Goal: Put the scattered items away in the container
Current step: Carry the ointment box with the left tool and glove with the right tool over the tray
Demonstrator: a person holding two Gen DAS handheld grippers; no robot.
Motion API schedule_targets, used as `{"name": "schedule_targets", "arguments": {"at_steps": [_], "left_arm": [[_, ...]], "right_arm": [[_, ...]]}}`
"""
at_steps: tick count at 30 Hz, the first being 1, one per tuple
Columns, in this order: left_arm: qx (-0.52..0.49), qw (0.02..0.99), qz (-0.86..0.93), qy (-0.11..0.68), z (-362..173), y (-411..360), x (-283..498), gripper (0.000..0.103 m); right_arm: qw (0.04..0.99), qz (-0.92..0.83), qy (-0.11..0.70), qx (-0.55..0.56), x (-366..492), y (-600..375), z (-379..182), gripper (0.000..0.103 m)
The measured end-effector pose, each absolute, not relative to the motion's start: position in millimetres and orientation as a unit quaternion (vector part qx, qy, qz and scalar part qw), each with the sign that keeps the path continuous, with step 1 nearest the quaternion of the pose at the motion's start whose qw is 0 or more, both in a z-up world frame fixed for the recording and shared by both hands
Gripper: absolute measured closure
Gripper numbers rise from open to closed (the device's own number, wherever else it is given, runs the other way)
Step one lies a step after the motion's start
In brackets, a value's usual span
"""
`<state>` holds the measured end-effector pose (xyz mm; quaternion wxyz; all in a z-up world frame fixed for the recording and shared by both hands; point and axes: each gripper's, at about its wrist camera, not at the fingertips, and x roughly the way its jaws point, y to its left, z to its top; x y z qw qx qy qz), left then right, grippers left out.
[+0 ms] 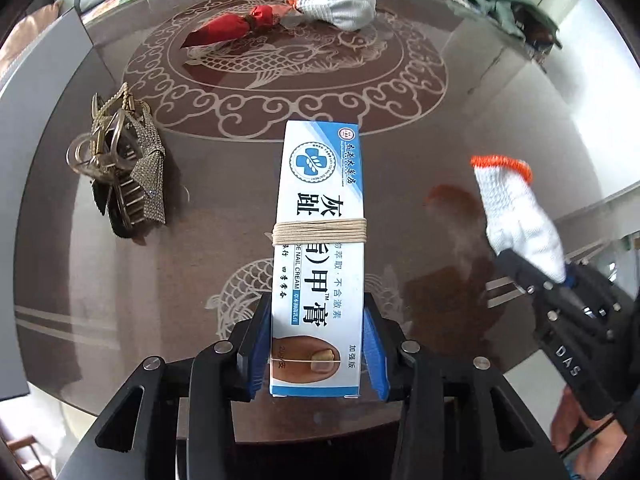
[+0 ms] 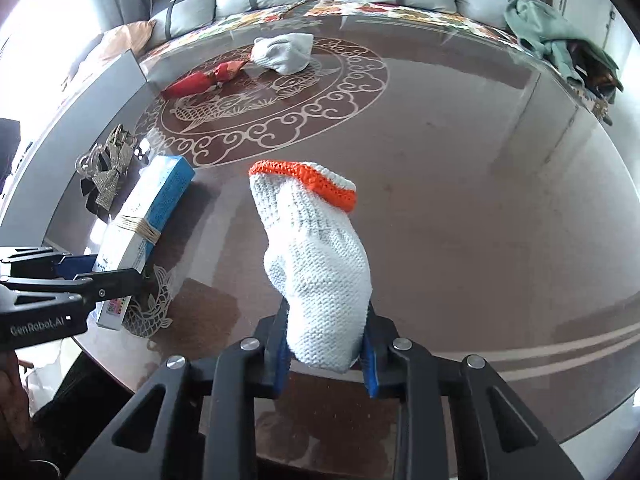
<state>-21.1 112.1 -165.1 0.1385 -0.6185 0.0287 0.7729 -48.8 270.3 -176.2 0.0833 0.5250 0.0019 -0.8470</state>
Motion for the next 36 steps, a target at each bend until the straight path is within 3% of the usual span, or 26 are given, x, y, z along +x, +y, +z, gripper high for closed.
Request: {"name": "schedule_targets", "arguments": {"at_steps": [4,8,22,36], "left_arm": [[-0.609,0.144,0.780,0.026,-171,97,-34,0.062],[-0.597,0.142,0.789,0.025,-142,97,-65,0.062],[-0.551,0.122,0.826,-0.003,-97,60,-58,0.062],[-0.553,0.115,0.824,-0.032,-103,11,-65,0.062]], "right_arm": [[0.087,-0.854,-0.003,0.514,-39,269,-166,0.075],[0.088,-0.860,-0.011,0.503,-35,266,-154,0.075],[0.117,-0.871,0.000,0.477,-28,231,-112,0.075],[0.144,-0.858,0.022,0.492,-33,187,-108,0.075]]}}
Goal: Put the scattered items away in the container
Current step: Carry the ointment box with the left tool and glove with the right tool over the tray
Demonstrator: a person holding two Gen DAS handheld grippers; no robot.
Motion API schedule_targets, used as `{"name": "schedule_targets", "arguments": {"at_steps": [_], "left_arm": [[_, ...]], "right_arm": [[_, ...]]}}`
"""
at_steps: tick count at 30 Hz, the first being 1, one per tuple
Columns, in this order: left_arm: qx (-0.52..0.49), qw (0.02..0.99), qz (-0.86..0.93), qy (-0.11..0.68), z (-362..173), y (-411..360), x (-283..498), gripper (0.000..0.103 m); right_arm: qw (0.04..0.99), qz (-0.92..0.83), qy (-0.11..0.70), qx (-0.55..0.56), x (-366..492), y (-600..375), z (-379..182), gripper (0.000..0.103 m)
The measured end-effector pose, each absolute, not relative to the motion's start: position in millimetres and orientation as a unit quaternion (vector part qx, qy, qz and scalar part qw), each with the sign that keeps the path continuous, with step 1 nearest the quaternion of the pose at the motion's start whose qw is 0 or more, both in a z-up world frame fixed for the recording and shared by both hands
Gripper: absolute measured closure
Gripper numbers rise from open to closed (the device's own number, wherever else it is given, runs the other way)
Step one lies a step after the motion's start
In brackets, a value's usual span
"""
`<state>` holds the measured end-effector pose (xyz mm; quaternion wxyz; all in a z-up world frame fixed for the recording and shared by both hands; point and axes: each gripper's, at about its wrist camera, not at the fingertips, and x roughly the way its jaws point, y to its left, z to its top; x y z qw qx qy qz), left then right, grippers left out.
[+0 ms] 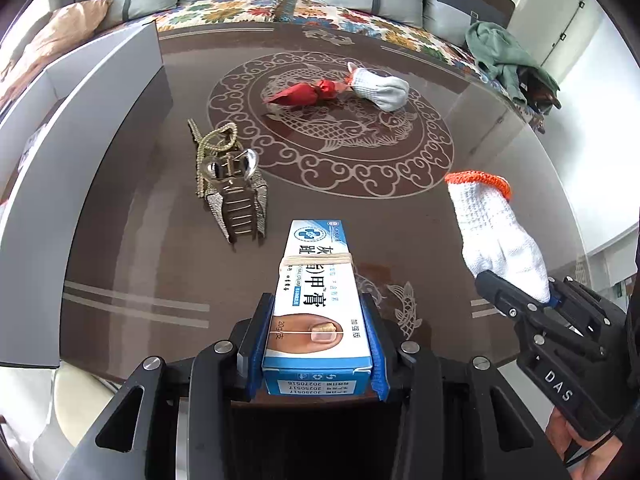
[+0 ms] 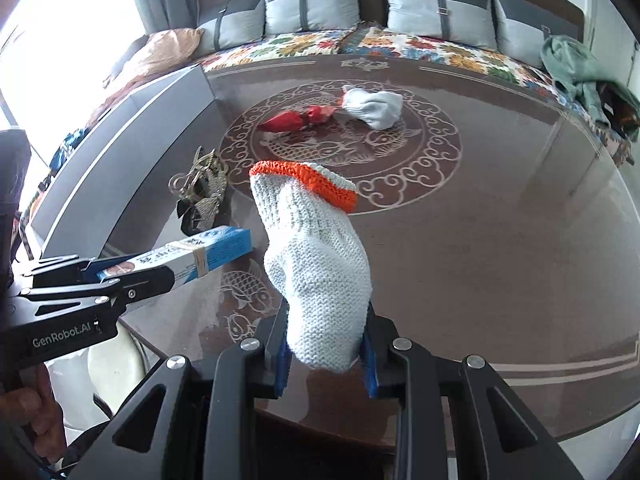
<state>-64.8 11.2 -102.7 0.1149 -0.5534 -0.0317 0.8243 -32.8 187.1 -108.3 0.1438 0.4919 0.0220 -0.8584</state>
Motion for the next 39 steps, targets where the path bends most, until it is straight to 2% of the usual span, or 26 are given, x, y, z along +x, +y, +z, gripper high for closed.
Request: {"name": "schedule_targets", "arguments": {"at_steps": [14,25,33,39], "left_arm": [[-0.543,0.130,0.824,-0.093,-103,-30,-46,0.062],[-0.519,0.134,0.840,-0.090,-86,-27,-34,0.062],[-0.497,0.124,0.852,-0.110,-59,-46,-33,0.062],[-0.460,0.099,0.870,-0.146,-25,-93,-34,0.062]], "right_arm": [[0.152,-0.864,0.014,0.479,-35,179,-96,0.075],[0.162,-0.869,0.009,0.468,-29,178,-86,0.075],[0.186,-0.860,0.026,0.475,-23,154,-88,0.075],[0.217,-0.860,0.052,0.458,-26,119,-66,0.075]]}}
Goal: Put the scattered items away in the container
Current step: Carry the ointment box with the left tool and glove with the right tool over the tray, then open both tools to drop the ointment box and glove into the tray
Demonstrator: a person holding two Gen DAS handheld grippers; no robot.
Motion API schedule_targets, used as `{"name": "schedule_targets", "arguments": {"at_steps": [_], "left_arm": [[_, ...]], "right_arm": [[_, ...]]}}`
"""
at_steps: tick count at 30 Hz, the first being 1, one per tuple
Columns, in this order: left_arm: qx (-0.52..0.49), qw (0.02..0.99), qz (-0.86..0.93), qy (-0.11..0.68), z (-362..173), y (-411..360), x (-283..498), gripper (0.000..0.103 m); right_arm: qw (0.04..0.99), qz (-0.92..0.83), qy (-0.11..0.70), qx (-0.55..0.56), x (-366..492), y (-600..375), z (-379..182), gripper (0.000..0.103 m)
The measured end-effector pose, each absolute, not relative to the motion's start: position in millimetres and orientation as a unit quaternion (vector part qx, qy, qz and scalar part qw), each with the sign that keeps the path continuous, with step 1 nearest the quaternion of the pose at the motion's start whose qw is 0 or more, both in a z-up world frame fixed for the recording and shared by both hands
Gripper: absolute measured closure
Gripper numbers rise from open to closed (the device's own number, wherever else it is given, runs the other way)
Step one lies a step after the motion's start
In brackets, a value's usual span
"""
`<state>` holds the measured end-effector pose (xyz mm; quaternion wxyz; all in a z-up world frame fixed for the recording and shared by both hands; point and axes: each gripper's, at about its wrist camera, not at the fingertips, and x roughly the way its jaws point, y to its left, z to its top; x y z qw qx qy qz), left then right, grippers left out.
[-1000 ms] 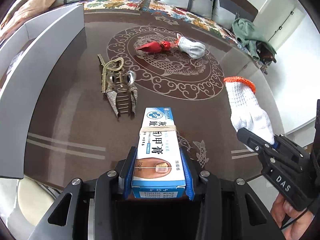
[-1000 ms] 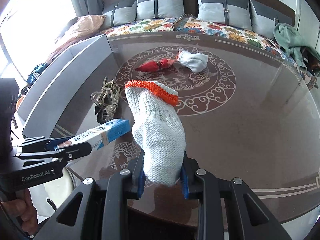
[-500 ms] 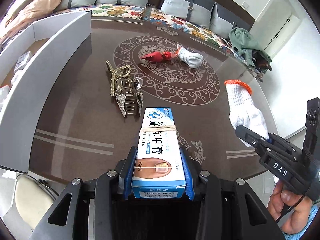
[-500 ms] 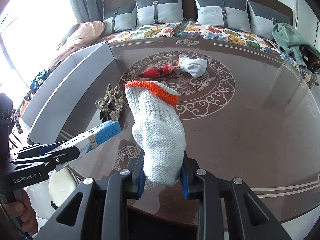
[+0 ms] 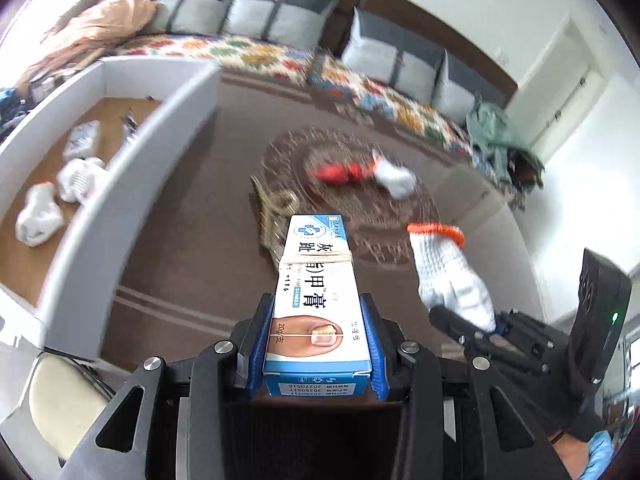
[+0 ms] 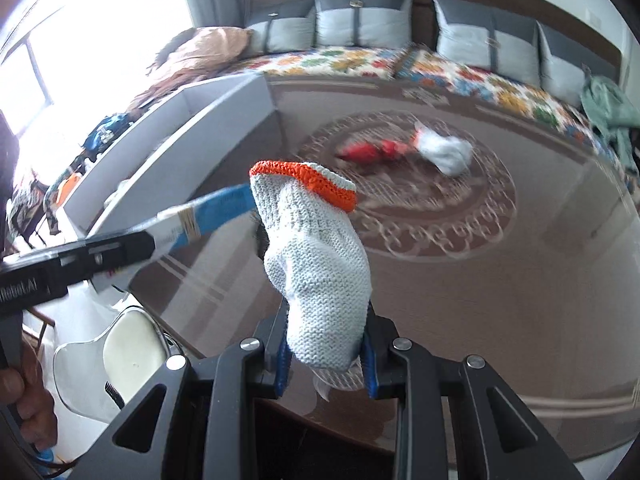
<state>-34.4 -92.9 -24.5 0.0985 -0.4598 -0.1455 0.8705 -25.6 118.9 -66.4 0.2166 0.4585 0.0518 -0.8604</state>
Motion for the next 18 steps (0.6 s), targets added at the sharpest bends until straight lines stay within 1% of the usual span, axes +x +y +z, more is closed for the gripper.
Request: {"name": "schedule_targets", "arguments": {"at_steps": [6,11,14,18], "left_arm": [[-0.422,0.032,0.888,-0.180,3,-175,-34,0.062],[-0.411,-0.032,0.888,-0.204,4,-256,-42,0.062],[-0.408,-0.066,0.886,-0.209,3,-300,-47,0.063],[-0.417,-0.105,0.880,-0.201,-7,-346,-61,0.063]], "right_arm": [[0.271,-0.858,0.075,0.430,-37,54,-33,0.075],[0.337,-0.846,0.091,0.404,-48,-29,-7,0.075],[0.371,-0.834,0.107,0.395,-53,-81,-1,0.075],[0.412,-0.811,0.121,0.398,-62,-156,-9,0.075]]}}
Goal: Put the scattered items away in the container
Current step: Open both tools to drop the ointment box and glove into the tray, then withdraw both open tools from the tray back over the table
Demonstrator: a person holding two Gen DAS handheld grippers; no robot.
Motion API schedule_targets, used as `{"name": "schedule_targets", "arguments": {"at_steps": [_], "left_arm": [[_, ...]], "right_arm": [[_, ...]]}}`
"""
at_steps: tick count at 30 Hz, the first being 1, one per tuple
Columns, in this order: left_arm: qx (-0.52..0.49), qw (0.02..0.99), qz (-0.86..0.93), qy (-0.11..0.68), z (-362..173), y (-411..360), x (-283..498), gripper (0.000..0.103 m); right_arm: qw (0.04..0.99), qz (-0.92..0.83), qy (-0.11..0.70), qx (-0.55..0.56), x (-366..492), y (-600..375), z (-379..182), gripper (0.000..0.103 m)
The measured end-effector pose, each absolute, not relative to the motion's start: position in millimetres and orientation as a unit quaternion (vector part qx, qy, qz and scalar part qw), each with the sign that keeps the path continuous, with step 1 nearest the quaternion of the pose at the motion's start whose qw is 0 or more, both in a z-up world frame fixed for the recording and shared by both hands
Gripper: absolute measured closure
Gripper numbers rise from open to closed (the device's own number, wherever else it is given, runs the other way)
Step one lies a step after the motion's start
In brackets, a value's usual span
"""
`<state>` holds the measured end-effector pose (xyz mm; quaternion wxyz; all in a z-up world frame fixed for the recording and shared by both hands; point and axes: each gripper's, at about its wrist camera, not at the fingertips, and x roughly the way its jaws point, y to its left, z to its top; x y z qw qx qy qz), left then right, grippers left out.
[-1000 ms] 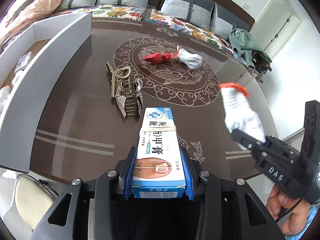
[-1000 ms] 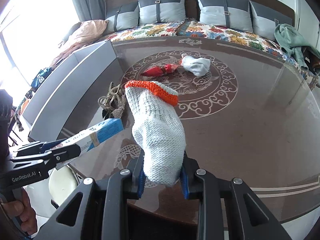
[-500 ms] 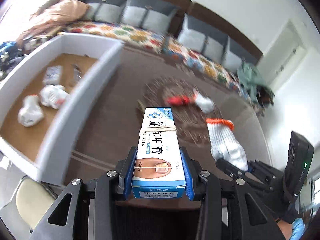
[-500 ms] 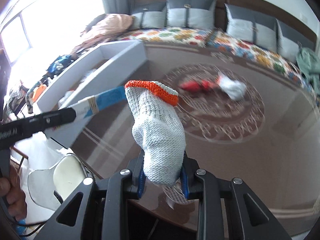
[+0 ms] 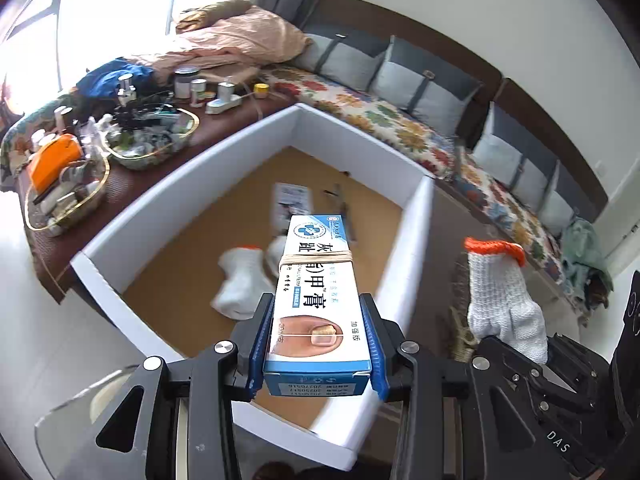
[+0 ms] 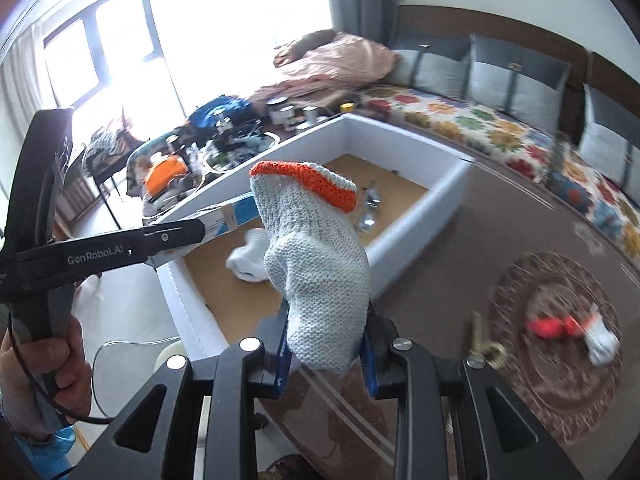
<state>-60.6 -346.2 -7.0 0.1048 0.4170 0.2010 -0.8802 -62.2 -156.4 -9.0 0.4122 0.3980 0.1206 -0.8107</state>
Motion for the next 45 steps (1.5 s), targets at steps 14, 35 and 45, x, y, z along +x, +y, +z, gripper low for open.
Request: {"name": "schedule_targets", "arguments": {"at_steps": [14,35,45], "left_arm": [[0.532,0.157,-0.817,0.157,-98,-412,-106,0.020],[0.503,0.121,-0.837,0.178,-50,-352,-79,0.016],[0.500,0.051,-0.854,0.131,-21,-247,-76,0.016]], "right_arm": [[0.428,-0.731,0.165,0.505,-102,-294,-110,0.052],[0.417,-0.766,0.026,0.490,-81,-189,-66,0.045],[0.374,-0.793,-0.023,0.480,-77,-88,-52,0.045]]}}
